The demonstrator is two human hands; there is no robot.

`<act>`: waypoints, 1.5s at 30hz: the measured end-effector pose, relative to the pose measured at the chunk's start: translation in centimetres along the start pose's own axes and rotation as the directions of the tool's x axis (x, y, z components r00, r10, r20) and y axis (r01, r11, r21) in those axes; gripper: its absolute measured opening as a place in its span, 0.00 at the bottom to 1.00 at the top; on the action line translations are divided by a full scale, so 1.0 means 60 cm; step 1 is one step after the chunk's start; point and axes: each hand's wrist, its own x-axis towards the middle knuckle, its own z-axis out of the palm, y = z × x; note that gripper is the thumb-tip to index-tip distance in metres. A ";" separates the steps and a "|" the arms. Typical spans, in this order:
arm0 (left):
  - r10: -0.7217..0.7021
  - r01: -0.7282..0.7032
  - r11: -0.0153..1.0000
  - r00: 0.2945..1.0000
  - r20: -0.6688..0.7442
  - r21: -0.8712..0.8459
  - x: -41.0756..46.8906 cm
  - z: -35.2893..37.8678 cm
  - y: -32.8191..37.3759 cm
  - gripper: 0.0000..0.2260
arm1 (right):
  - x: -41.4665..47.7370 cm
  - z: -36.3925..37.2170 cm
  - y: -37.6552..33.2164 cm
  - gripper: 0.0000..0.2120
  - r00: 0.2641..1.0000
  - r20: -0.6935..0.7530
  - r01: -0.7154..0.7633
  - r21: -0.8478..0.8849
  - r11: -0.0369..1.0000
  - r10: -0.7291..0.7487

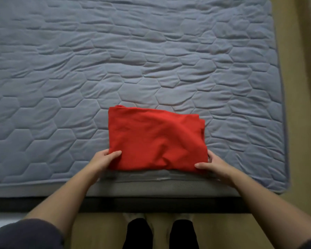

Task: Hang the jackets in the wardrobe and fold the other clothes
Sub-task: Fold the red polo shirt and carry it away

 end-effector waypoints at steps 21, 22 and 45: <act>-0.009 0.005 0.994 0.999 0.036 0.106 0.024 -0.008 0.011 0.05 | -0.001 -0.061 0.017 0.07 0.999 -0.034 0.009 -0.319 0.948 -0.021; 0.021 -0.021 0.998 1.000 0.007 0.067 0.028 -0.006 0.019 0.06 | 0.008 -0.058 0.008 0.09 0.992 -0.095 0.056 -0.294 0.954 -0.087; 0.079 -0.078 0.997 0.995 -0.063 0.014 0.028 0.020 0.097 0.10 | 0.034 0.029 -0.058 0.15 0.928 -0.362 0.059 -0.092 0.994 -0.089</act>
